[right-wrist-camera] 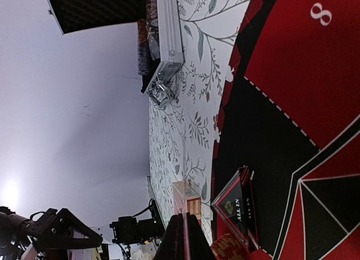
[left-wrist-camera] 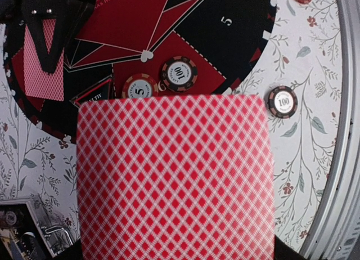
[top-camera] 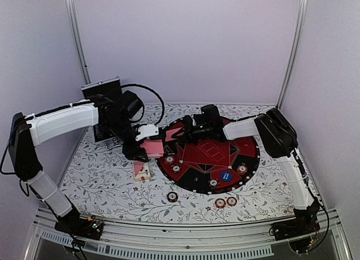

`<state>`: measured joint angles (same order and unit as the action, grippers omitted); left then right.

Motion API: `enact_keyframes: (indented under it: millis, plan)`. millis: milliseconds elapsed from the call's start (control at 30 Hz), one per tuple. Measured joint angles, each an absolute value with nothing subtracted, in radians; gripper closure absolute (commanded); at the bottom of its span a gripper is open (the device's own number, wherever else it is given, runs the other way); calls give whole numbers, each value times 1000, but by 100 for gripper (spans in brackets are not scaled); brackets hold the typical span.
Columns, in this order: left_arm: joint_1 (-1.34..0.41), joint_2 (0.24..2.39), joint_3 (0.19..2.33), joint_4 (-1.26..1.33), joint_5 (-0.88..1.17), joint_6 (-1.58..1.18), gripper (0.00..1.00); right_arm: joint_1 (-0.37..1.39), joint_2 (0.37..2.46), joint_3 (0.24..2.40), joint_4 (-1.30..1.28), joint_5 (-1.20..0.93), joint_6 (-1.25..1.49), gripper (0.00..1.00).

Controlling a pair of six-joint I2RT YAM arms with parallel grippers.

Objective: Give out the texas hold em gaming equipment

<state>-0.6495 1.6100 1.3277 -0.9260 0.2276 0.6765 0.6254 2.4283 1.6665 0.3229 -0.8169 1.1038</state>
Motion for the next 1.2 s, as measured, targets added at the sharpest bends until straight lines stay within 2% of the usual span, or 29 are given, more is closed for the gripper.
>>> enact_keyframes:
  millis: [267,533,600,733,833,967,1200]
  plan:
    - [-649,1610,1328,-927,232,669,100,625,2529,1801,225,-780,1076,94]
    - [-649,1610,1326,-927,232,664,100,625,2572,1844,183,-735,1073,93]
    - [-649,1609,1326,-927,232,662,100,625,2577,1848,180,-722,1073,85]
    - [-649,1609,1326,-927,232,661,100,625,2582,1853,176,-710,1074,63]
    - [-649,1609,1325,-927,232,661,100,625,2580,1850,187,-711,1060,51]
    - [-649,1609,1325,-927,235,661,100,627,2539,1789,218,-705,1045,43]
    - [-649,1609,1325,-928,241,661,100,627,2428,1671,153,-633,987,35]
